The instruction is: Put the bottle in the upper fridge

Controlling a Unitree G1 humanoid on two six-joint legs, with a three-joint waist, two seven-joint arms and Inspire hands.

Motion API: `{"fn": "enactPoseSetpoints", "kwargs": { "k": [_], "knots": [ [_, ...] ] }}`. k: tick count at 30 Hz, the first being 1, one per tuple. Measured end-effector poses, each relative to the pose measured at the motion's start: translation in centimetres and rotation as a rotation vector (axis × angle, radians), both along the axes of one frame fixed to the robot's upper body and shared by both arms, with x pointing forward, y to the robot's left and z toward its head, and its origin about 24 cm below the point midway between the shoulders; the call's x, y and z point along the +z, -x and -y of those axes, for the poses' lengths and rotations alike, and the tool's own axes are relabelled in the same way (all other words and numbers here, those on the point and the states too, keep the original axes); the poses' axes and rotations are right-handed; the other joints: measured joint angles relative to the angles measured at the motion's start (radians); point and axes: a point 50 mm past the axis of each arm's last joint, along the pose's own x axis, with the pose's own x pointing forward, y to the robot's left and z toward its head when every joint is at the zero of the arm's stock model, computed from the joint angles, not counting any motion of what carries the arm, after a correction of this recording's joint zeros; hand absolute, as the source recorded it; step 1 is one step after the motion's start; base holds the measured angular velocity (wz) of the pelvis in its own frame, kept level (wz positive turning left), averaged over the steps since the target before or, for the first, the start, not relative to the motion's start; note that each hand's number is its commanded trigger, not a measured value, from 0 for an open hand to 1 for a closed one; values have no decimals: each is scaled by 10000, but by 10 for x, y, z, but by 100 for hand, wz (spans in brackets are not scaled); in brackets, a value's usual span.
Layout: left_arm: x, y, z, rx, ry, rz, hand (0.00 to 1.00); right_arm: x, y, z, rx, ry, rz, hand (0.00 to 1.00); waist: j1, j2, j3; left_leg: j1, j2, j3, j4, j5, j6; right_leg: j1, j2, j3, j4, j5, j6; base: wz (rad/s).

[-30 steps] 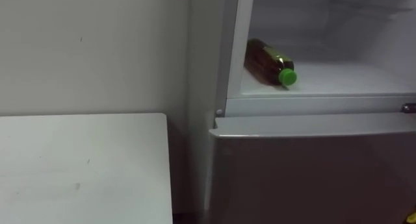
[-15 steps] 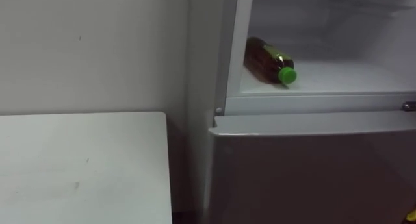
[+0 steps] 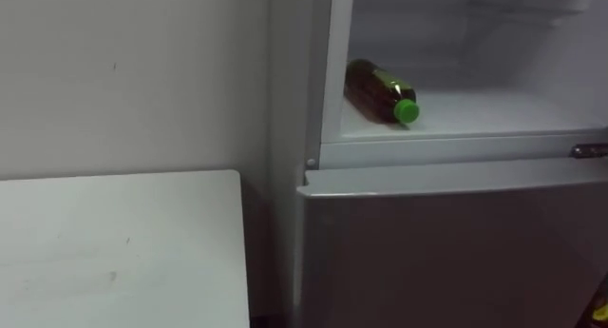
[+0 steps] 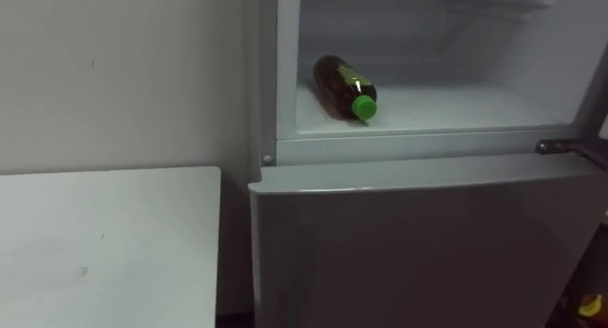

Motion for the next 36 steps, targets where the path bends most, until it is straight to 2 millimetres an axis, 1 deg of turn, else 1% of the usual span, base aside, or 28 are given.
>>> {"fn": "enactPoseSetpoints", "kwargs": {
  "k": [2,5,9,17,21,24,25,27,30,33,35,36],
  "knots": [
    [-1,-1,1,20,43,-58,0,-1,-3,-3,119,-6,-35,0,1,0,0,-14,12,1,17,3,-5,2,4,-79,-1,11,-7,0],
    [-3,-3,2,150,26,-104,0,0,-5,-8,255,-22,170,0,7,9,6,-18,32,-4,45,3,-12,21,23,-79,-10,31,-27,0],
    [-3,-3,2,367,-1,-39,0,-1,-7,-11,398,-49,187,0,13,8,9,-10,46,7,64,-14,-28,43,13,-70,-31,101,-126,-1],
    [-3,-1,2,449,-159,-68,0,-2,-10,-21,780,100,98,0,68,23,22,15,42,11,57,-25,-28,36,29,-43,-27,110,-123,-2],
    [-3,-1,1,472,-274,-113,0,-1,-16,-29,1162,359,-25,0,110,77,58,-12,37,24,49,-27,-25,-28,34,12,-1,107,-99,-5],
    [-3,1,2,473,-247,-180,0,-1,-17,-33,1291,336,106,0,195,81,60,-7,38,33,59,-26,-26,-37,49,33,3,116,-112,0],
    [-3,2,3,469,-232,-254,0,-1,-18,-35,1381,337,102,0,196,82,62,-8,38,32,59,-26,-25,-38,47,35,4,144,-159,0],
    [-4,3,3,441,-217,-320,0,-2,-20,-37,1558,339,78,0,197,81,61,-2,33,32,60,-26,-25,-36,40,47,9,145,-158,0],
    [-4,1,4,363,-193,-288,0,-2,-24,-40,1912,377,39,0,219,81,61,-4,15,31,67,-25,-21,-45,31,59,29,152,-147,0],
    [-5,-1,5,306,-156,-236,0,-2,-27,-48,2292,344,232,0,228,85,64,-20,17,32,109,-34,-11,-50,28,65,46,152,-146,0],
    [-5,-4,6,179,-100,-193,0,-2,-29,-52,2679,421,183,0,253,119,86,-28,28,38,161,-60,-1,-48,51,109,45,169,-138,-6],
    [-6,-8,8,17,-50,-149,0,-1,-30,-55,3012,518,150,0,282,160,113,-31,33,70,162,-68,4,-62,75,165,40,183,-115,-10]
  ]
}}
